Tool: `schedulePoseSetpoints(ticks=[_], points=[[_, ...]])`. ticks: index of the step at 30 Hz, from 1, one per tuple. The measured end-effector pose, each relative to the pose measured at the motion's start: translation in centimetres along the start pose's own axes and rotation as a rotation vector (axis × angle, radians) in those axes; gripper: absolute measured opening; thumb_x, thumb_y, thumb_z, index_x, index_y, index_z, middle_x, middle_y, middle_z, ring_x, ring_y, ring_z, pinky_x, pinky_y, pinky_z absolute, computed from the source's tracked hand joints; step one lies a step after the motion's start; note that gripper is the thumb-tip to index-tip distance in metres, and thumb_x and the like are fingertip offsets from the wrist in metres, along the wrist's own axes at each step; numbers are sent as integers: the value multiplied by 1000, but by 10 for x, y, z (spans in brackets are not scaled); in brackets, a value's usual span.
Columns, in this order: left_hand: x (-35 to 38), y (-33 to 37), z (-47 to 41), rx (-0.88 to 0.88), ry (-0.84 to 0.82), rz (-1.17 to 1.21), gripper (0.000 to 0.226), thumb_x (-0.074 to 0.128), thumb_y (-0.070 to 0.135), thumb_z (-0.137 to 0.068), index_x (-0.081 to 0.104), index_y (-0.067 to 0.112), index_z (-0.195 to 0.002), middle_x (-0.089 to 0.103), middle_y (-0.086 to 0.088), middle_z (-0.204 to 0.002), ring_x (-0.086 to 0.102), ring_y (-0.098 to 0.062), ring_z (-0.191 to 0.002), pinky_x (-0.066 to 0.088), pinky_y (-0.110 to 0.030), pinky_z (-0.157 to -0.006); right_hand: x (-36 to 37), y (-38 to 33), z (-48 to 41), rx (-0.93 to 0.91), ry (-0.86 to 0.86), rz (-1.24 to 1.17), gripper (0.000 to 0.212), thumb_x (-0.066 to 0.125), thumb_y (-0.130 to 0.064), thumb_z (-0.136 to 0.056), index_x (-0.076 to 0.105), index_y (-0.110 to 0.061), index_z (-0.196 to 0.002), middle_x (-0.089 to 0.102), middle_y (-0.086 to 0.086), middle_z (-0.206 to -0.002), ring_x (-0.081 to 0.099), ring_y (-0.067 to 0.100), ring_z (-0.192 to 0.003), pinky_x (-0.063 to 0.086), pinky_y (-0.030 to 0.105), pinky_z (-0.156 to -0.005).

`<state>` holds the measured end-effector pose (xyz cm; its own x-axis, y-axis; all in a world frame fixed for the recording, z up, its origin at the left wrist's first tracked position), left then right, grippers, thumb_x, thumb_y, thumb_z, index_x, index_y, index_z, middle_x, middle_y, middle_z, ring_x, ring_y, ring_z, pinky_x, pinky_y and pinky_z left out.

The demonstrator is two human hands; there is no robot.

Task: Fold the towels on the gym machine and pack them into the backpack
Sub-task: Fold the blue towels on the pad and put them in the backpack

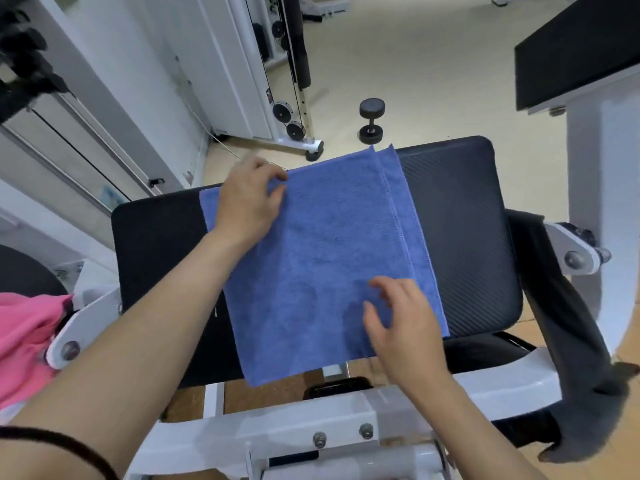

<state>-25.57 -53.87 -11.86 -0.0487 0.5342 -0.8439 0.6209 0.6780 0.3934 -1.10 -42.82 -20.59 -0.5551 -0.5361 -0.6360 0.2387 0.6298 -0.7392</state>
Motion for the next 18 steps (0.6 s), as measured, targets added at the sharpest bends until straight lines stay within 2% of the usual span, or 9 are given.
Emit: schedulePoseSetpoints(ticks=[1,3,7,10,13,15,18], points=[[13,22,-3,85,-35,28,16,63,15,-87,72,14,-101,62,-5,-104,57,-25,-96,42,-30,-82,-14,18,-6,101,51,23,29,66,-22,-86,61,-20,-114,56,-1,-102,58,23,-93,50,38,-78],[37,60,-10,191,-80,29,19,62,16,-89,71,13,-106,64,-5,-107,57,-27,-99,43,-32,-83,-24,46,-9,265,20,72,35,65,-28,-87,57,-22,-120,54,0,-105,56,23,-97,49,40,-78],[67,101,-30,230,-131,8,32,55,18,-93,62,14,-124,59,-3,-123,51,-26,-113,46,-39,-89,-15,61,-1,344,-78,136,45,65,-36,-86,50,-22,-127,51,1,-111,54,21,-98,49,38,-77],[80,105,-42,203,-163,-56,35,53,16,-93,56,12,-127,58,-8,-124,51,-29,-114,44,-40,-91,-11,67,-1,394,-86,62,36,66,-34,-87,50,-25,-118,55,-5,-104,55,18,-94,47,35,-74],[82,99,-49,131,-153,-39,39,56,17,-92,54,13,-130,61,-9,-120,53,-28,-111,40,-36,-89,-9,74,1,446,-60,-91,21,68,-26,-86,51,-28,-99,59,-14,-84,58,13,-78,44,29,-66],[83,95,-53,61,-165,44,46,60,16,-89,52,15,-135,61,-7,-120,54,-25,-112,39,-31,-92,-10,80,2,474,-39,-172,11,67,-24,-86,56,-25,-87,61,-12,-74,57,8,-70,42,22,-60],[82,94,-58,-1,-152,115,44,61,12,-84,59,17,-128,63,-6,-111,56,-21,-104,36,-22,-84,-10,85,3,458,-51,-216,11,65,-24,-88,60,-21,-78,63,-5,-69,57,11,-66,45,24,-59]])
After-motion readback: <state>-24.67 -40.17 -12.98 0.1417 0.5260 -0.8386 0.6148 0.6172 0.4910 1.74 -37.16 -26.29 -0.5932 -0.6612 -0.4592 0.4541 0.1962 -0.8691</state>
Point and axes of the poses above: each hand's wrist, its own z-axis away from the middle knuckle, its own x-axis out of the palm, y = z × x, the point moved 7 cm from there along -z, towards the middle knuckle
